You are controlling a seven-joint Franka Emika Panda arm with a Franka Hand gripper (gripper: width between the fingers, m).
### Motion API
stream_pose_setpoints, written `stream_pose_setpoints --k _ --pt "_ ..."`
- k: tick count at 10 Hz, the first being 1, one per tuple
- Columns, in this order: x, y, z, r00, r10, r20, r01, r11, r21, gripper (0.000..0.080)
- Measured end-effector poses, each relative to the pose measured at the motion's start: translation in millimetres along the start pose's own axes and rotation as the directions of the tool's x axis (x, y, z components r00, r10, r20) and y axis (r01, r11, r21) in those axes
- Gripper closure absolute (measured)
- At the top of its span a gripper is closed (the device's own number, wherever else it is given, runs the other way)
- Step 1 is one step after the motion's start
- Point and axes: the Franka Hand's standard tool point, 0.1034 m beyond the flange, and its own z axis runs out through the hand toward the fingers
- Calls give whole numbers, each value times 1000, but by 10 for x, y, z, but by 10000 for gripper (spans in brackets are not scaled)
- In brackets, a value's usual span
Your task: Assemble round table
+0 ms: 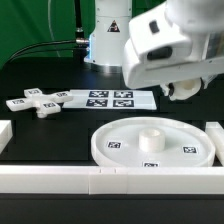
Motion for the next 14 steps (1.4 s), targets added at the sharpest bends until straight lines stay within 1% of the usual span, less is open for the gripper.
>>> stream_pose_setpoints --k 1,3,4,5,6,7,8,10,11,13,14 --pt "37 13 4 998 2 -69 -2 1000 -8 390" --pt "94 40 -34 976 1 -216 -7 1000 -25 390" --pt "56 42 -61 971 -2 -239 -5 1000 -30 390" --pt "88 43 -225 951 -9 -310 -3 999 -39 390" --pt "46 61 -367 936 -28 -350 11 999 -51 390" --pt "71 90 -483 905 -40 -424 14 998 -64 390" --pt "78 103 -467 878 -44 -476 10 997 -72 390" --pt "143 142 -474 803 -53 -594 0 996 -88 390" --pt "167 174 -483 751 -69 -657 0 995 -105 390" --pt "166 290 -523 642 -146 -753 20 985 -174 390" --pt "183 353 -527 610 -170 -774 22 980 -198 390"
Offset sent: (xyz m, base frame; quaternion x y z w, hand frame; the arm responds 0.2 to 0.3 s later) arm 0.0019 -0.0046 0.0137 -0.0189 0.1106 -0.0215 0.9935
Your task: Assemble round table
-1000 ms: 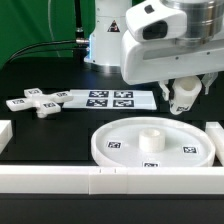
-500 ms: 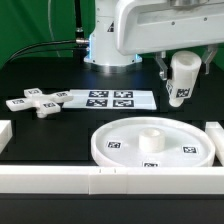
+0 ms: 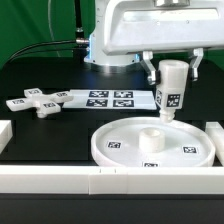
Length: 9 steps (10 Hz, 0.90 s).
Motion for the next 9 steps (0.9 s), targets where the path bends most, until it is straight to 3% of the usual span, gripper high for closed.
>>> stream_pose_setpoints --k 3,4,9 --pt "-36 21 25 1000 -17 9 17 1000 0 390" --pt "-105 116 61 999 -40 21 40 999 -5 390" --pt "-168 116 112 999 -38 35 38 999 -2 390"
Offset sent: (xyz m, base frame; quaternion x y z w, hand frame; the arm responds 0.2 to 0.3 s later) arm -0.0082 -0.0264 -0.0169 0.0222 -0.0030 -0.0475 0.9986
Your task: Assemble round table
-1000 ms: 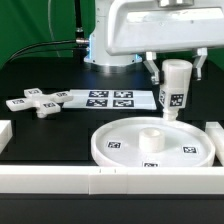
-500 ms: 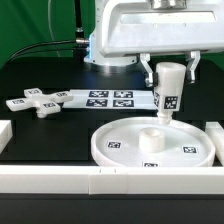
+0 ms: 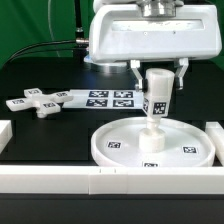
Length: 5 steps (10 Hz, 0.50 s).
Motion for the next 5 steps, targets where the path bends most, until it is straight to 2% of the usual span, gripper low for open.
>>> stream_pose_setpoints --k 5 --pt "-73 -25 80 1000 0 17 0 1000 5 390"
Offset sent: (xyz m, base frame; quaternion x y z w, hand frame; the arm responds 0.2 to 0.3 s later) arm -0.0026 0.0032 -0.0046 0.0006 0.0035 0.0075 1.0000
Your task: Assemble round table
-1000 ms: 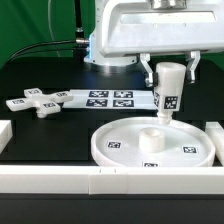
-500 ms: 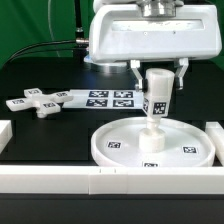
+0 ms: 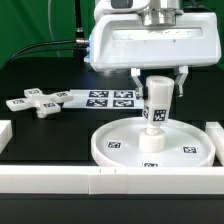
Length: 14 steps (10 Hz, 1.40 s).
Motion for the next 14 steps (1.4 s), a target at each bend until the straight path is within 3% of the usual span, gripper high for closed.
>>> stream_pose_setpoints --k 6,10,11,14 --pt "-135 -25 128 1000 2 27 -2 1000 7 390" --pt "-131 -24 131 1000 2 24 -2 1000 6 390" --pt "-130 -21 130 1000 -1 25 1 1000 6 206" --pt "-62 14 61 1000 -28 6 28 1000 -2 152"
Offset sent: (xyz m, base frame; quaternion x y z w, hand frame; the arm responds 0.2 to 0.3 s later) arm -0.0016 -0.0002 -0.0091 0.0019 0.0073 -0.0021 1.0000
